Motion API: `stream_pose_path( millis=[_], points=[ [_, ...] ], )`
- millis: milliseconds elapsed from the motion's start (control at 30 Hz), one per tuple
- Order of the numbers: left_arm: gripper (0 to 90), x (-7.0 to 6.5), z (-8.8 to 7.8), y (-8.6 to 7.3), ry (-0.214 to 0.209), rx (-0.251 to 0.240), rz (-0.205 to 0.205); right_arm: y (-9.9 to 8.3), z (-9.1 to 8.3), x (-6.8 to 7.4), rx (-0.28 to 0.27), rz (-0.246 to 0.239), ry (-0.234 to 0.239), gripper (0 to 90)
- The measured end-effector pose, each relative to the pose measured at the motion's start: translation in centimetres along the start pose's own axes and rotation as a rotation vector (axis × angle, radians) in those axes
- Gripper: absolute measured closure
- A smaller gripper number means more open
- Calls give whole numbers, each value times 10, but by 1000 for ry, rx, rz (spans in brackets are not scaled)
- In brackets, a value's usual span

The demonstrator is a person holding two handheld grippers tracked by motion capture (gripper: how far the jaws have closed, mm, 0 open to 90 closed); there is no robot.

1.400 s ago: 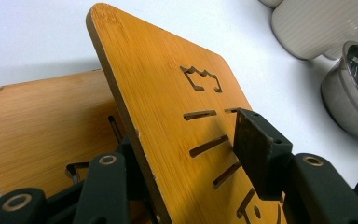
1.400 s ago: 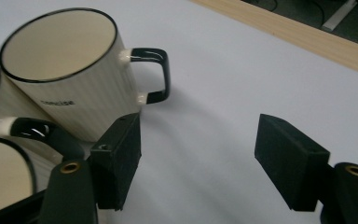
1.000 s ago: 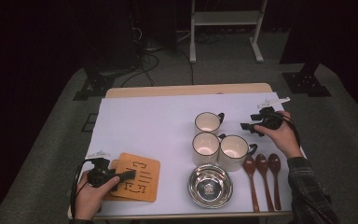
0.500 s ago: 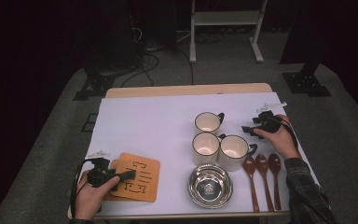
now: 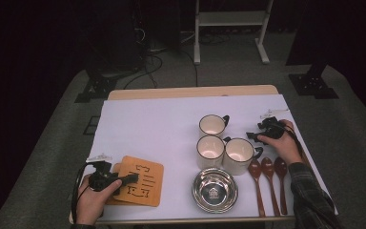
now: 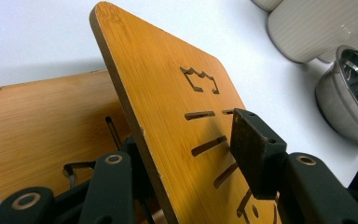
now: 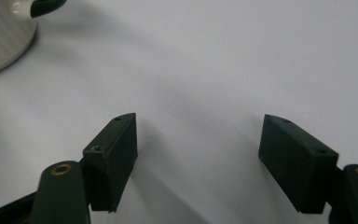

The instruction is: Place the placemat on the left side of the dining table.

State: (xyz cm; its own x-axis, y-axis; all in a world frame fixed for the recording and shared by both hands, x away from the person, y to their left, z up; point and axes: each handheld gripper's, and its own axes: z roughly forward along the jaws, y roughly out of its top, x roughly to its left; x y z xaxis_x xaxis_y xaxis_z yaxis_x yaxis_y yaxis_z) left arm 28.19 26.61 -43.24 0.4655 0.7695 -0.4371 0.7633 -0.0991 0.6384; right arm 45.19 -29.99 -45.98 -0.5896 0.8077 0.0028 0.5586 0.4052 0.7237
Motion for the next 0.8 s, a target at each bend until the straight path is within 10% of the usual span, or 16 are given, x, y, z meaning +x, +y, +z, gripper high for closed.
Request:
stream_pose_path(
  millis=[800],
  points=[
    [653,-5,-8,8,-44,-4,-30,-5,1,-1,-34,10,1,251]
  ],
)
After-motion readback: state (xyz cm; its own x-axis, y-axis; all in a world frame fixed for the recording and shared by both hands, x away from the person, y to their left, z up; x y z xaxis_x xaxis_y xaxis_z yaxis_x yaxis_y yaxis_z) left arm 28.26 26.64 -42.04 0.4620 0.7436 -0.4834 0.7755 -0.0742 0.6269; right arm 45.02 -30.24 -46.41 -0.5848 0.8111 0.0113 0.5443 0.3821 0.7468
